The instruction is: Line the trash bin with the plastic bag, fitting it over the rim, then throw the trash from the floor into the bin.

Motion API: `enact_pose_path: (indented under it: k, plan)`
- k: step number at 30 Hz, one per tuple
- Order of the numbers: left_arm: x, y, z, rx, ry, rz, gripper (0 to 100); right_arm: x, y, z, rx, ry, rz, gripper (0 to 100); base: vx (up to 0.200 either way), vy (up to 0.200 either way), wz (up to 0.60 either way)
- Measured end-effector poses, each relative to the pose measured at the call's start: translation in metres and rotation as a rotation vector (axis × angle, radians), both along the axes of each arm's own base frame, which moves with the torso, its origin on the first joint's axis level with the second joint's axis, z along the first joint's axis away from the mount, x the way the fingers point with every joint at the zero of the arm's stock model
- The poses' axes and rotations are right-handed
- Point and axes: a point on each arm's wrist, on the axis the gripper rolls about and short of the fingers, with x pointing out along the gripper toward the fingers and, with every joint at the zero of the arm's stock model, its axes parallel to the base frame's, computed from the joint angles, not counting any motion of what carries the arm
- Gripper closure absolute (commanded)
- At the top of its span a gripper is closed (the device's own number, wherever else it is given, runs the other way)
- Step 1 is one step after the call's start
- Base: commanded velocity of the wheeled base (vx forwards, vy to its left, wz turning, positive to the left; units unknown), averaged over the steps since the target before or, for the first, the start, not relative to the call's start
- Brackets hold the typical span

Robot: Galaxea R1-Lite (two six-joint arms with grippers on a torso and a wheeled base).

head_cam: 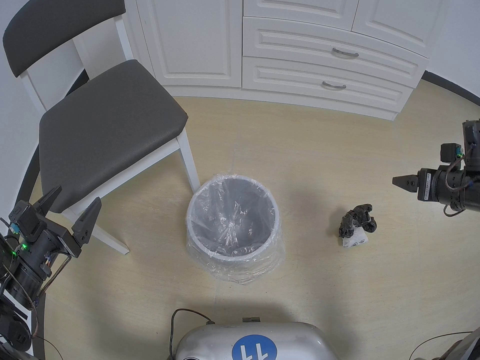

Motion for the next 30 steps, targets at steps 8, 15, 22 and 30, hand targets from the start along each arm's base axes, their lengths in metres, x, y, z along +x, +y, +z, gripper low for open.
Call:
enact_pose_path:
  k: [8, 15, 22, 30]
  plan:
    - [0.0, 0.0, 0.0, 0.004, 0.004, 0.001, 0, 0.043, -0.018, -0.028, 0.014, 0.144, -0.016, 0, 0.0, 0.0, 0.0]
    - [-0.001, -0.001, -0.001, 0.006, 0.01, 0.001, 0, 0.081, -0.027, -0.061, 0.02, 0.14, -0.04, 0, 0.0, 0.0, 0.0]
    - [-0.001, -0.001, -0.001, 0.006, 0.01, 0.0, 0, 0.114, -0.035, -0.105, 0.027, 0.149, -0.071, 0, 0.0, 0.0, 0.0]
    - [-0.001, -0.001, -0.001, 0.007, 0.013, 0.001, 0, 0.148, -0.046, -0.151, 0.058, 0.148, -0.116, 0, 0.0, 0.0, 0.0]
